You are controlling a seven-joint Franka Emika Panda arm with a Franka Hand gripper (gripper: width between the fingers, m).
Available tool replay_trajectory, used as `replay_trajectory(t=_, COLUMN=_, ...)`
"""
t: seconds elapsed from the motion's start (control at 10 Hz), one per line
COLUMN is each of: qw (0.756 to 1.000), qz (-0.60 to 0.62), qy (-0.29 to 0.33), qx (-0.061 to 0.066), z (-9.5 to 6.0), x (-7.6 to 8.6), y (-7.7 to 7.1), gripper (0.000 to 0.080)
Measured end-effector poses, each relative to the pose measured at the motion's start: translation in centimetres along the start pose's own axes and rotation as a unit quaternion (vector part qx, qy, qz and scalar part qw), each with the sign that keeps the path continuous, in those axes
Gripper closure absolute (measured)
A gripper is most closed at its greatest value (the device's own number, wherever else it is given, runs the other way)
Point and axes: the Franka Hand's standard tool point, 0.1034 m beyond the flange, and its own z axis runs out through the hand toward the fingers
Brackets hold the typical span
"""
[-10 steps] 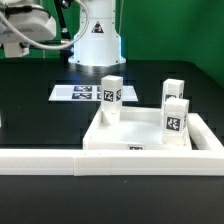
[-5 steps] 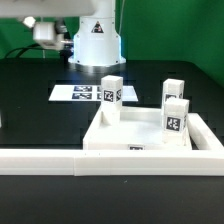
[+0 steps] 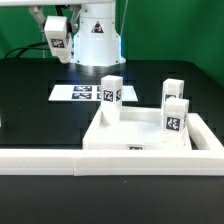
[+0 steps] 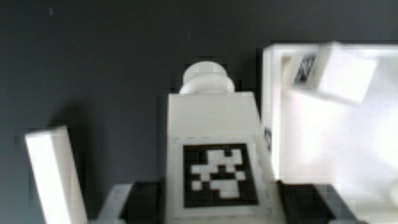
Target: Assemble square table
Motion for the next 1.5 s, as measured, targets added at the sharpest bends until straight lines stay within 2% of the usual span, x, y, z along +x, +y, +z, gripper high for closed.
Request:
replay_trajectory(t=0.1, qw=1.000, qz=0.000, qy=0.019, qx=0.000, z=0.1, x=-0.1, y=0.0, gripper=0.0508)
replay_trajectory(t=0.2, qw=0.998, qz=0.016, qy=0.060, qx=-0.001, z=0.1, x=0.8, y=-0.5, gripper=0.0508)
replay_trajectory(t=0.3, qw=0.995, qz=0.025, qy=0.100, qx=0.001, z=0.2, x=1.9, y=-2.3, gripper=0.0508)
replay_trajectory(t=0.5, qw=0.977, qz=0.070, qy=0.201, qx=-0.004, z=-0.6, x=6.2, y=-5.8, gripper=0.0508)
replay_trajectory(t=0.6, qw=0.962, qz=0.088, qy=0.260, qx=0.003, z=-1.7, x=7.8, y=-7.2, gripper=0.0508)
replay_trajectory(t=0.7, qw=0.958, qz=0.069, qy=0.278, qx=-0.003, z=-1.3, x=7.4, y=-7.1, gripper=0.0508)
replay_trajectory(t=1.1, qw=0.956, qz=0.066, qy=0.285, qx=-0.007, z=-0.8, x=7.2, y=-6.9, gripper=0.0508)
replay_trajectory(t=1.2, qw=0.950, qz=0.052, qy=0.306, qx=-0.015, z=0.1, x=6.2, y=-5.4, gripper=0.0508)
replay_trajectory(t=1.3, qw=0.951, qz=0.052, qy=0.303, qx=-0.017, z=2.0, x=4.8, y=-5.1, gripper=0.0508)
replay_trajectory(t=1.4, qw=0.949, qz=0.049, qy=0.312, qx=-0.016, z=2.6, x=5.0, y=-5.4, gripper=0.0508)
replay_trajectory(t=1.5, qw=0.942, qz=0.040, qy=0.332, qx=-0.024, z=3.5, x=5.2, y=-5.0, gripper=0.0508)
